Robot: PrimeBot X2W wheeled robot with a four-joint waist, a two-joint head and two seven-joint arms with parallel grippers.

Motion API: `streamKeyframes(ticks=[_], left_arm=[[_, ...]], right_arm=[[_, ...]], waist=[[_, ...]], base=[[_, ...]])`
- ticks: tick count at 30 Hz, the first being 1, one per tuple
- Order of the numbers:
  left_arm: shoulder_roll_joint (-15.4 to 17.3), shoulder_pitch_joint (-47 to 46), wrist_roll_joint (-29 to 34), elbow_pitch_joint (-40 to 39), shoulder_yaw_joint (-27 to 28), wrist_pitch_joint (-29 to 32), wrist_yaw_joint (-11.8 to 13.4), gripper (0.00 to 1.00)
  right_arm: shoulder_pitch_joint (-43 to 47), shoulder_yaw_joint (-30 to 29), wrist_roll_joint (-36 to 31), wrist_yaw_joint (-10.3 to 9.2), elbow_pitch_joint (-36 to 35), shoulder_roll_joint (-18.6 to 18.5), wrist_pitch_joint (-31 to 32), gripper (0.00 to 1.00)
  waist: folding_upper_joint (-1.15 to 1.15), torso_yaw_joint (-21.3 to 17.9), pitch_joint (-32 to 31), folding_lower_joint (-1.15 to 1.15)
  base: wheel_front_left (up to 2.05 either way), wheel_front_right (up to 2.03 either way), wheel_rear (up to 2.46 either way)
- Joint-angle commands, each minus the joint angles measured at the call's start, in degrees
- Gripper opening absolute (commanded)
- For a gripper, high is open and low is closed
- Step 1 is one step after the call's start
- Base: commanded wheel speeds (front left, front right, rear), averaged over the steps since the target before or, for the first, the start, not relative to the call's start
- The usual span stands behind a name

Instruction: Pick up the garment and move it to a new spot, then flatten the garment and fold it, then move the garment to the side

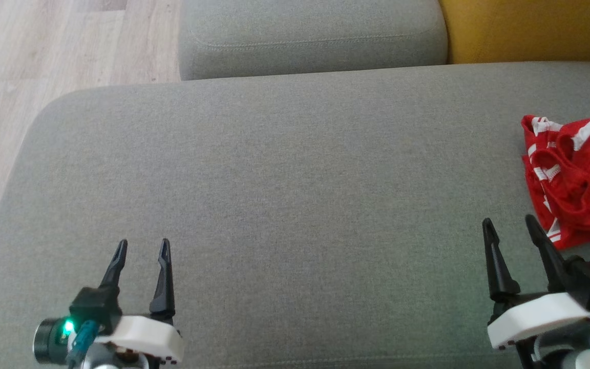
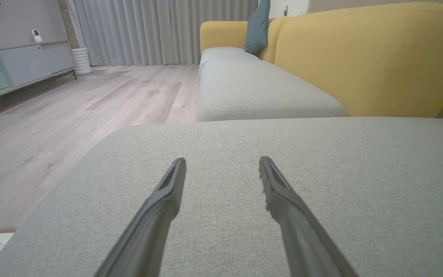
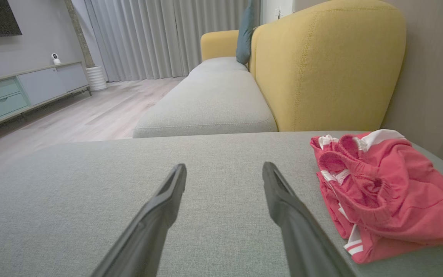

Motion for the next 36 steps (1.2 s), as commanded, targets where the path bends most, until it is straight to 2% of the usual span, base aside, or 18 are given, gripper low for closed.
streamKeyframes(ticks=[1, 9, 10, 12, 36], left_arm=[[0.9, -2.2, -0.3, -2.2, 1.5, -0.1, 0.5, 1.00], [1.3, -2.7, 0.3, -2.4, 0.8, -0.3, 0.8, 1.00], [0.2, 0.0, -0.1, -0.4, -1.0, 0.0, 0.3, 0.00], [-0.2, 0.4, -0.2, 1.5, -1.6, 0.0, 0.3, 0.00], [-0.6, -1.7, -16.7, 2.7, 1.5, 3.1, -2.7, 0.00]], right_arm=[[-1.8, 1.5, 0.2, 0.22, -2.0, -0.3, -0.4, 1.00], [-1.9, 1.4, 0.4, 0.22, -2.4, -0.3, -0.4, 1.00], [0.0, 0.0, 0.0, 0.00, 0.2, 0.0, 0.0, 0.00], [0.2, 0.0, 0.1, 0.00, 2.2, 0.0, 0.0, 0.00], [-2.5, 0.3, 17.4, 0.04, 5.5, -0.9, -0.4, 0.00]], waist=[[0.00, -0.1, 0.0, 0.00], [0.00, -0.1, 0.2, 0.00], [0.00, -0.1, 0.2, 0.00], [0.00, -0.1, 0.2, 0.00], [0.00, 0.0, 0.3, 0.00]], base=[[0.00, 0.00, 0.00], [0.00, 0.00, 0.00], [0.00, 0.00, 0.00], [0.00, 0.00, 0.00], [0.00, 0.00, 0.00]])
